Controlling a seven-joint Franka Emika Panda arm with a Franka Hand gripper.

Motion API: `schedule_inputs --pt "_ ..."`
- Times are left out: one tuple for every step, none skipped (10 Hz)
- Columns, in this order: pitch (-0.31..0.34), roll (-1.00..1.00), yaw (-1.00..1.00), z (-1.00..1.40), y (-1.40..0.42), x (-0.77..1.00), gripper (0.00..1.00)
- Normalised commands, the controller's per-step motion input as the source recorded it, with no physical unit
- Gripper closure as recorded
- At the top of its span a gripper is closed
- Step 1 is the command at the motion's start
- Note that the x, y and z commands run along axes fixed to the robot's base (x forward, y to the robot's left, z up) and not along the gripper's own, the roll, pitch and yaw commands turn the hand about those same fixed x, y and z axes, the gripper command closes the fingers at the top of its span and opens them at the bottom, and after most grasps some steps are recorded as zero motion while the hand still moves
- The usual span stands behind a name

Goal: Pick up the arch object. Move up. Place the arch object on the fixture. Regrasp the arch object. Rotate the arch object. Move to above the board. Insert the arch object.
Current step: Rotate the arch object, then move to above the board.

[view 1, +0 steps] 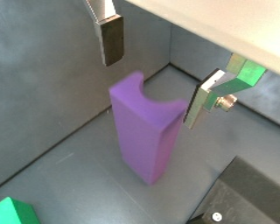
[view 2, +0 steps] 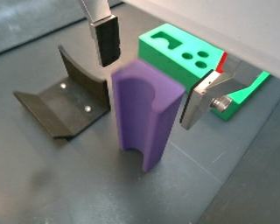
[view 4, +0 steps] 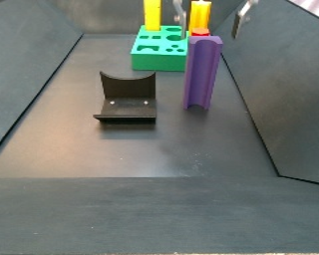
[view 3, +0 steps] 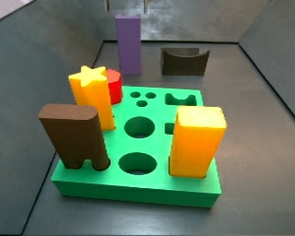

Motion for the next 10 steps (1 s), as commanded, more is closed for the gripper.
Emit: schedule_inputs --pt "-0.033 0.02 0.05 -0.79 0.00 0.02 0.00" --pt "-0.040 0.04 0.05 -0.63 0.01 0.02 0.00" --pt "-0.044 0.05 0.04 -0.53 0.00 0.02 0.00" --pt "-0.050 0.08 0.03 -0.29 0.01 0.01 0.00" --pt "-0.047 0.09 0.03 -0.20 0.01 0.01 0.00" --pt "-0.038 0.11 0.02 0.00 0.00 0.00 1.00" --pt "-0.287 -0.03 -0.07 1.00 -0.31 0.07 1.00" --pt "-0.271 -0.03 -0.06 1.00 -0.31 0.07 1.00" --pt "-0.230 -0.04 -0.03 1.00 -0.30 0.06 1.00" --pt "-0.118 -0.07 0.01 1.00 -0.27 0.04 1.00"
